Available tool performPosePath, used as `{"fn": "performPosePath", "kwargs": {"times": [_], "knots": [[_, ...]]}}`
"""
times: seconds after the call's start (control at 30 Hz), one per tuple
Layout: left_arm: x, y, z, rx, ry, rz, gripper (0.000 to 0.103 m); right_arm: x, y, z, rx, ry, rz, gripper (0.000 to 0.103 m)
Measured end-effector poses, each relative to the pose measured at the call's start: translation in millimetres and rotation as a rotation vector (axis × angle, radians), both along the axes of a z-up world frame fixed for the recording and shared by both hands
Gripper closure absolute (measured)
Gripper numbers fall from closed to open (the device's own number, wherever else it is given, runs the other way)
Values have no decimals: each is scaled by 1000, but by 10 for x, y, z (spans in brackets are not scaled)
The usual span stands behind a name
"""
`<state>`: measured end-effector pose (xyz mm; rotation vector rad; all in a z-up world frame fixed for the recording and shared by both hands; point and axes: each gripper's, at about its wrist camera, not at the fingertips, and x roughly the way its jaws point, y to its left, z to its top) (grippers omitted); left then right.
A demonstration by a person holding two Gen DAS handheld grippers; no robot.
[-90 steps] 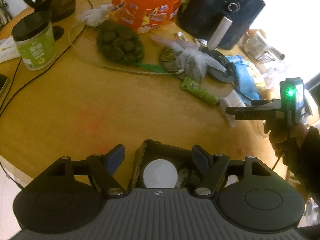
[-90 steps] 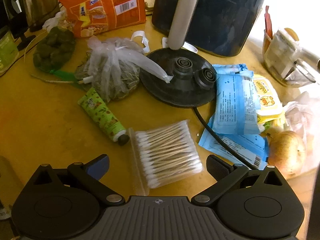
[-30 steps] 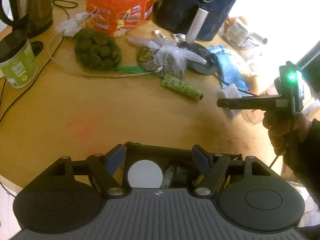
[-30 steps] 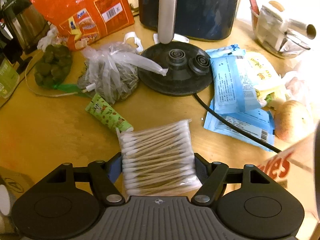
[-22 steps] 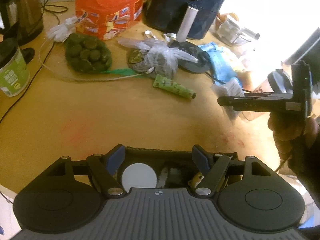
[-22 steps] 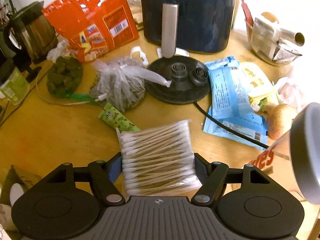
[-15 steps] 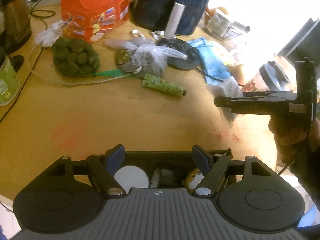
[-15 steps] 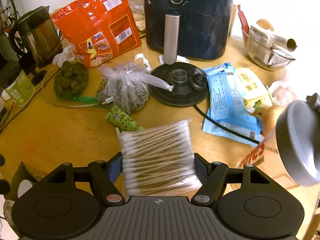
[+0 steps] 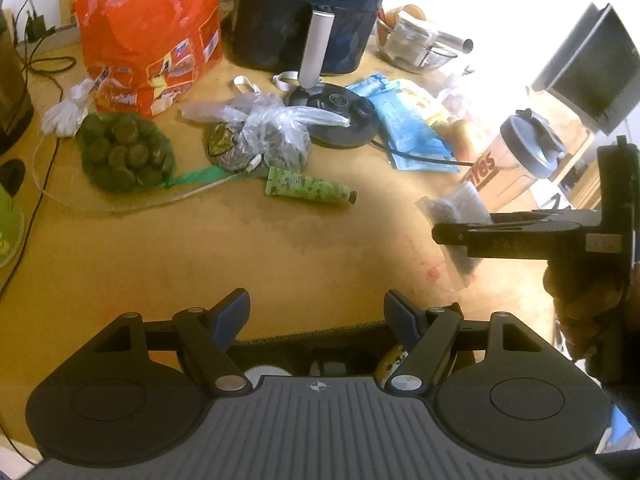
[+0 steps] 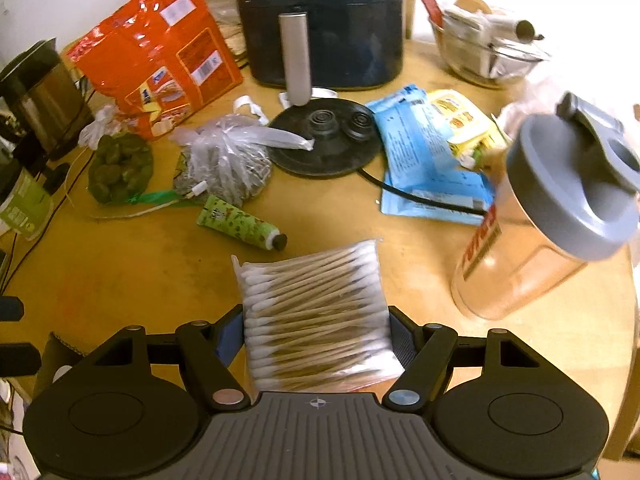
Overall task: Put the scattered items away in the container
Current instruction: 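Lift the cotton swab bag with the right tool while the left tool moves to the green tube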
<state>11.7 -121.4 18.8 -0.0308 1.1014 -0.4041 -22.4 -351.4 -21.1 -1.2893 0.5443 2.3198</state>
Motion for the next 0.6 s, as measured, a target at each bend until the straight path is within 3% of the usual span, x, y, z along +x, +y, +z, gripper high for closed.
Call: {"fn": "performPosePath", "kwargs": {"times": [0.33,0.6], "knots": [[191,-61,-17,49,-35,-131,30,225,44,19,-23,22,-81,28],[359,-151,-82,95,-70,-294,30,420,-15,16,-33,18,-160,28]]}}
